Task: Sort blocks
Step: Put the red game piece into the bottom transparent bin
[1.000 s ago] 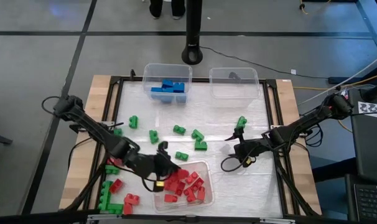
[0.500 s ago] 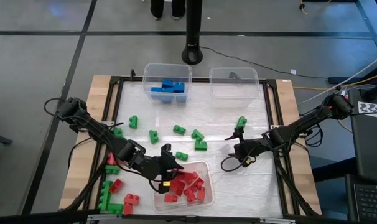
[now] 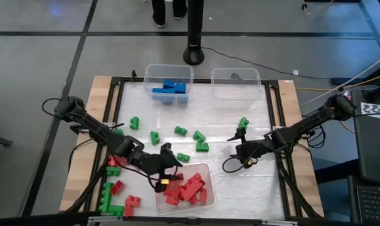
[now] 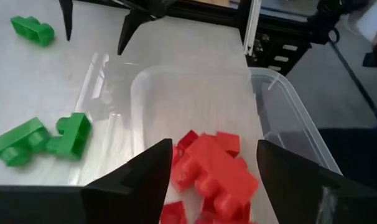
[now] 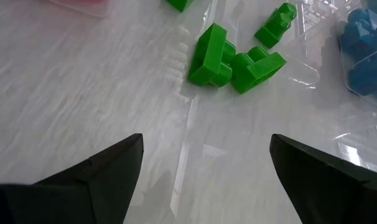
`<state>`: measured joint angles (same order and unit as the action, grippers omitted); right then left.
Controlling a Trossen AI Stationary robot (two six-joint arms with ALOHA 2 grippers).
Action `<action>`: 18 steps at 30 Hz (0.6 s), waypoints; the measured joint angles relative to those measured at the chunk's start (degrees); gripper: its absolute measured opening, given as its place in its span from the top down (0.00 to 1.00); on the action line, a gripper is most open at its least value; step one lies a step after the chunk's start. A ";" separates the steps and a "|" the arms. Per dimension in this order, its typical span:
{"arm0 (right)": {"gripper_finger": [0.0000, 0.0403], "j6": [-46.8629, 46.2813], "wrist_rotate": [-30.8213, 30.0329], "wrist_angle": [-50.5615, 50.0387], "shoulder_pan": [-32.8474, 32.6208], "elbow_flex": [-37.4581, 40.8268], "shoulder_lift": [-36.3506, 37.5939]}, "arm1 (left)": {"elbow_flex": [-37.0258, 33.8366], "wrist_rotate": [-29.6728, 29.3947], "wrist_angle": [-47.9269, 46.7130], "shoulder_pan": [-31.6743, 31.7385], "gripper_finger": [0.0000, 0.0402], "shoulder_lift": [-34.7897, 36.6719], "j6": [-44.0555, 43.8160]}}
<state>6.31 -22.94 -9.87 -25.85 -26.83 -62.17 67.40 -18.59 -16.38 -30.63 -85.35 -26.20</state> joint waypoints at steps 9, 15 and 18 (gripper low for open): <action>0.13 -0.02 0.00 -0.04 0.00 0.00 0.00 | 0.09 -0.78 -11.81 -0.02 0.44 9.41 -3.39; 0.13 -0.02 0.00 -0.05 0.00 0.00 0.00 | 0.06 -2.24 -22.49 -0.07 0.44 13.39 -8.71; 0.13 -0.02 0.00 -0.02 0.00 0.00 0.00 | 0.06 -4.05 -27.98 -0.56 0.44 13.96 -12.59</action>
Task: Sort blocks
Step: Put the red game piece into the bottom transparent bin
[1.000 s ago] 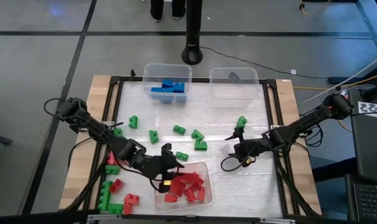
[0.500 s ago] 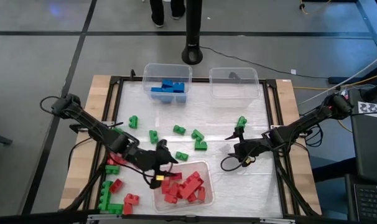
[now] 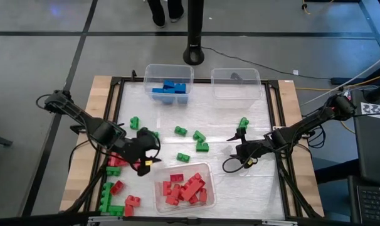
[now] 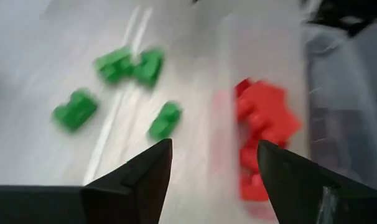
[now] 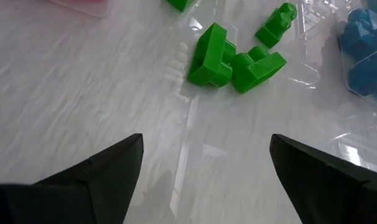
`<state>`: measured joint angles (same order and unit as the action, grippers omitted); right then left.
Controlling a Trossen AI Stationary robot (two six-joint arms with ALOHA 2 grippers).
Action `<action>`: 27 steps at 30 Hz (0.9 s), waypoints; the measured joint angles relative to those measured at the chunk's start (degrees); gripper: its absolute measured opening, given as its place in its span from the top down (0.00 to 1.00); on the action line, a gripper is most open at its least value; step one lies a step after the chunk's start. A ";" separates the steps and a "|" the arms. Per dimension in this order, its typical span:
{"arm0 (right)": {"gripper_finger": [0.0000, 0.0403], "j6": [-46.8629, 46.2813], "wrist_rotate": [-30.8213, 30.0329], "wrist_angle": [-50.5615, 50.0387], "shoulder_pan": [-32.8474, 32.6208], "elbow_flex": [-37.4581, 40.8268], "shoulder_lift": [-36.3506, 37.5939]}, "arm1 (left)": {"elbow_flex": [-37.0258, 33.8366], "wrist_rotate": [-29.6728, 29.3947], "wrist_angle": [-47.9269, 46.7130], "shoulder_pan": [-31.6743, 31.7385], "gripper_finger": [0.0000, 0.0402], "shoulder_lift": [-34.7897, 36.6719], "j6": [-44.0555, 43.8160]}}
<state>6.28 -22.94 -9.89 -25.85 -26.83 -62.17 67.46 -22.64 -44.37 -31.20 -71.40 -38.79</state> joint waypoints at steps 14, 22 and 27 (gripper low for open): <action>0.13 1.05 -0.61 -0.02 0.00 0.00 0.00 | -6.99 -2.02 -9.54 -5.49 0.44 0.02 -21.98; 0.13 1.08 -1.59 -0.02 0.00 0.00 0.00 | -12.19 4.02 -10.06 -9.46 0.44 0.02 -29.47; 0.13 1.15 -2.55 -0.02 0.00 0.00 0.00 | -14.63 4.49 -10.24 -12.69 0.45 -0.32 -26.43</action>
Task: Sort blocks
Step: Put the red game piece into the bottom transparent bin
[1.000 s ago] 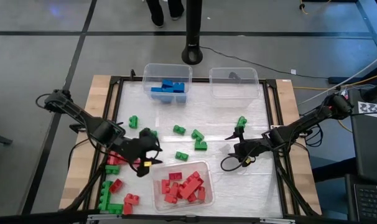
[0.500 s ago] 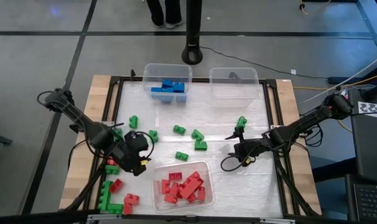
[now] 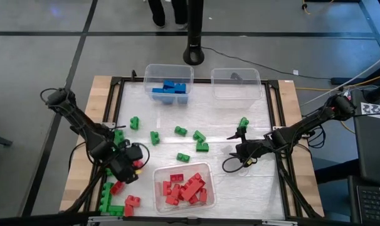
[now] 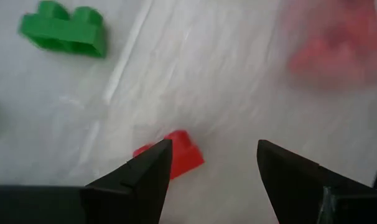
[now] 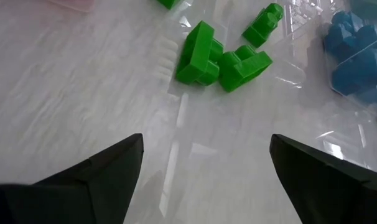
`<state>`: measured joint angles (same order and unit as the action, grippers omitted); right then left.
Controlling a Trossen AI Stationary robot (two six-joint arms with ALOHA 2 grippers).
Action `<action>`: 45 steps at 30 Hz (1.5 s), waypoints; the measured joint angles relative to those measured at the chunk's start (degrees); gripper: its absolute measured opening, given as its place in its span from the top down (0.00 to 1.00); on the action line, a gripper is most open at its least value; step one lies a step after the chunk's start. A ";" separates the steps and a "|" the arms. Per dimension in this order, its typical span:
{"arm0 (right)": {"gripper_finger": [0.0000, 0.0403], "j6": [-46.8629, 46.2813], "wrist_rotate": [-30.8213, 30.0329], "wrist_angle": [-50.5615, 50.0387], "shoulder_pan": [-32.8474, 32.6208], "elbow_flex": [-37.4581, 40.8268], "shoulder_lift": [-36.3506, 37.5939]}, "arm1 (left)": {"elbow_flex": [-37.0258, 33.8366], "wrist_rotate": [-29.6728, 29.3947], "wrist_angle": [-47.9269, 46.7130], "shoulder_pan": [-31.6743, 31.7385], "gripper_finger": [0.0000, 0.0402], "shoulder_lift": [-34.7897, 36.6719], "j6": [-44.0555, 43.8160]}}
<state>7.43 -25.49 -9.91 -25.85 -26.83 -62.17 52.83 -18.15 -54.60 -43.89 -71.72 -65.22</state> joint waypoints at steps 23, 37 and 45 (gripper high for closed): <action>0.13 0.52 -0.01 -0.11 -0.02 0.00 -0.02 | -9.33 -0.09 4.66 -2.99 0.49 -6.99 19.47; 0.13 0.54 -0.01 -0.04 0.00 0.00 -0.02 | -9.31 -1.54 4.94 -3.03 0.49 -10.63 19.64; 0.13 0.54 -0.93 -0.02 -0.01 0.00 -0.02 | -9.59 -7.59 7.78 -2.83 0.49 -10.63 17.15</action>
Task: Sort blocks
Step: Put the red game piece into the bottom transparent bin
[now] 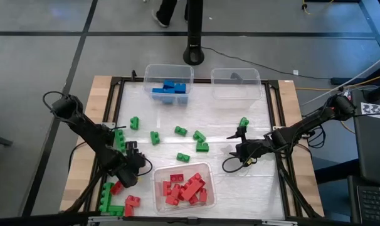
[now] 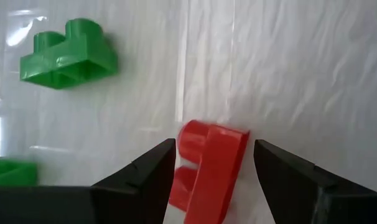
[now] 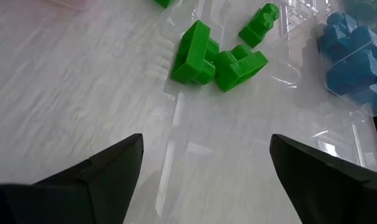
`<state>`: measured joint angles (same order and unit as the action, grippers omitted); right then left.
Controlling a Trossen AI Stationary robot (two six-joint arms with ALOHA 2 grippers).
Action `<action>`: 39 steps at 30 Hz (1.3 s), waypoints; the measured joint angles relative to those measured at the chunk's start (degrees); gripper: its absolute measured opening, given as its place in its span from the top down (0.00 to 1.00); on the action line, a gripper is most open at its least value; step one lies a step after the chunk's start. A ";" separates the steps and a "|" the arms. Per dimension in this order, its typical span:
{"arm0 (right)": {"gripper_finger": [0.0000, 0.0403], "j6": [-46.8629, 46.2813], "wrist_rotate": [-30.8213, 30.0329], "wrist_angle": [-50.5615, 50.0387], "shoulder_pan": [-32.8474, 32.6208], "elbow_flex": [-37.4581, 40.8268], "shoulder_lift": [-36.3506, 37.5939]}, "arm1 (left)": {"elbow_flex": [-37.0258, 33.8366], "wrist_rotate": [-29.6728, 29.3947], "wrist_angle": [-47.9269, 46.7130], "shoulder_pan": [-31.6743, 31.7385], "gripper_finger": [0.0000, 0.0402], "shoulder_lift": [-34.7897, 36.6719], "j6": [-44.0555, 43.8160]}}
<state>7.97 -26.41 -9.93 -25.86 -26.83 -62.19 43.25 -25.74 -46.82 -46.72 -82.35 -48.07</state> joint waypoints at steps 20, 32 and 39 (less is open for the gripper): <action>0.13 0.01 0.00 0.00 0.01 0.00 0.00 | -1.59 -2.16 -0.54 0.56 0.94 0.35 -4.02; 0.13 0.00 0.35 -0.04 0.01 0.00 0.00 | -1.29 -2.33 -0.30 3.04 1.00 0.37 -5.75; 0.13 0.00 0.37 -0.04 0.01 0.00 0.00 | -1.31 -2.01 -0.68 3.70 1.00 0.45 -8.97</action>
<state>7.97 -26.04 -9.98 -25.85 -26.83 -62.19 41.93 -27.75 -47.50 -43.01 -81.89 -57.04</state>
